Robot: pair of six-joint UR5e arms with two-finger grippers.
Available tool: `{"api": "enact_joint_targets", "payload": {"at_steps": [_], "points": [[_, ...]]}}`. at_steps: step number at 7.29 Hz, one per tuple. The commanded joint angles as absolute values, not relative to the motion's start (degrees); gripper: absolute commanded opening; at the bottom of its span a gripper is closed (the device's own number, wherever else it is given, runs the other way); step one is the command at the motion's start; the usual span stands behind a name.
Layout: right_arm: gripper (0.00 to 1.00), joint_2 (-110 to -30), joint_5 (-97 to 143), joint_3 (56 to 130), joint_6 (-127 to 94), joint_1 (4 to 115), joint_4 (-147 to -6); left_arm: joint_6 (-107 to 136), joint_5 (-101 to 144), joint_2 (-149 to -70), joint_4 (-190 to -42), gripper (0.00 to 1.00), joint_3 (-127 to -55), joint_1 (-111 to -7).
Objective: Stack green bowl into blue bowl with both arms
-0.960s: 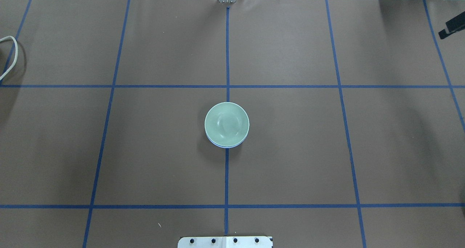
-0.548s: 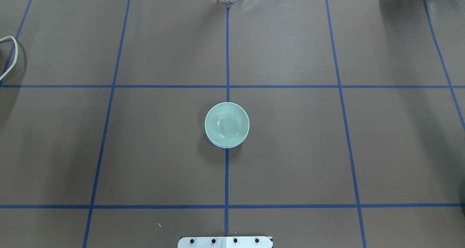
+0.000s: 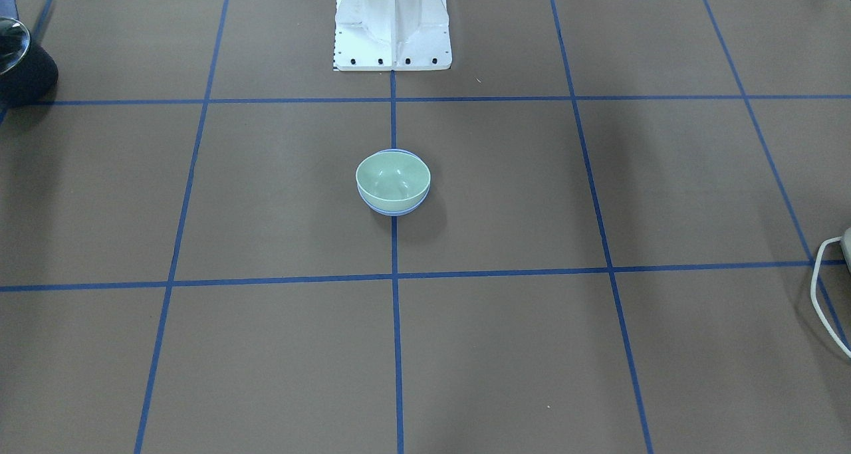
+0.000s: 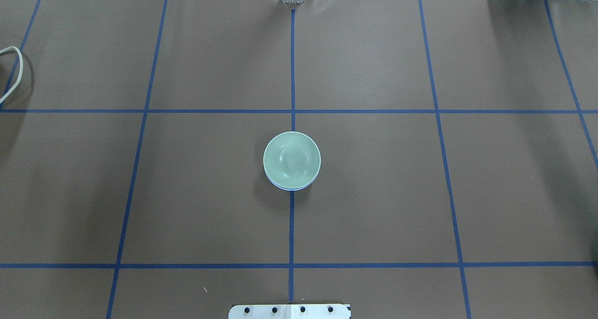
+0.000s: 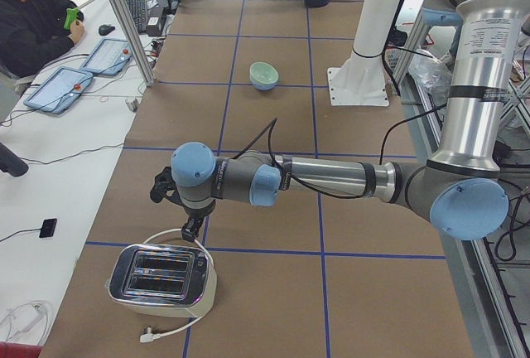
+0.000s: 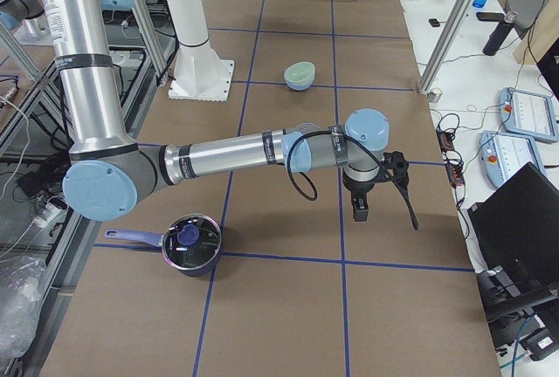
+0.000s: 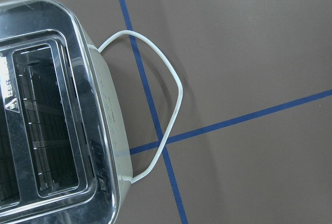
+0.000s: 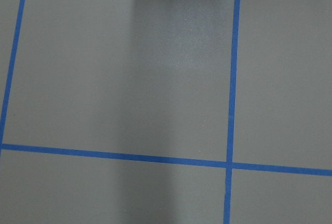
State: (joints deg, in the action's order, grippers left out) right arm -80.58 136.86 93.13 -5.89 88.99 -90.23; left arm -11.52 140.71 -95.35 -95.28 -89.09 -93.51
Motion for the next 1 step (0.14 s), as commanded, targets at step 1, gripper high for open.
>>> {"api": "enact_joint_targets", "payload": {"at_steps": [1], "points": [[1.0, -80.3, 136.6, 93.2, -6.0, 88.9, -90.4, -11.5, 140.5, -95.4, -95.5, 0.98, -89.1, -93.5]]}}
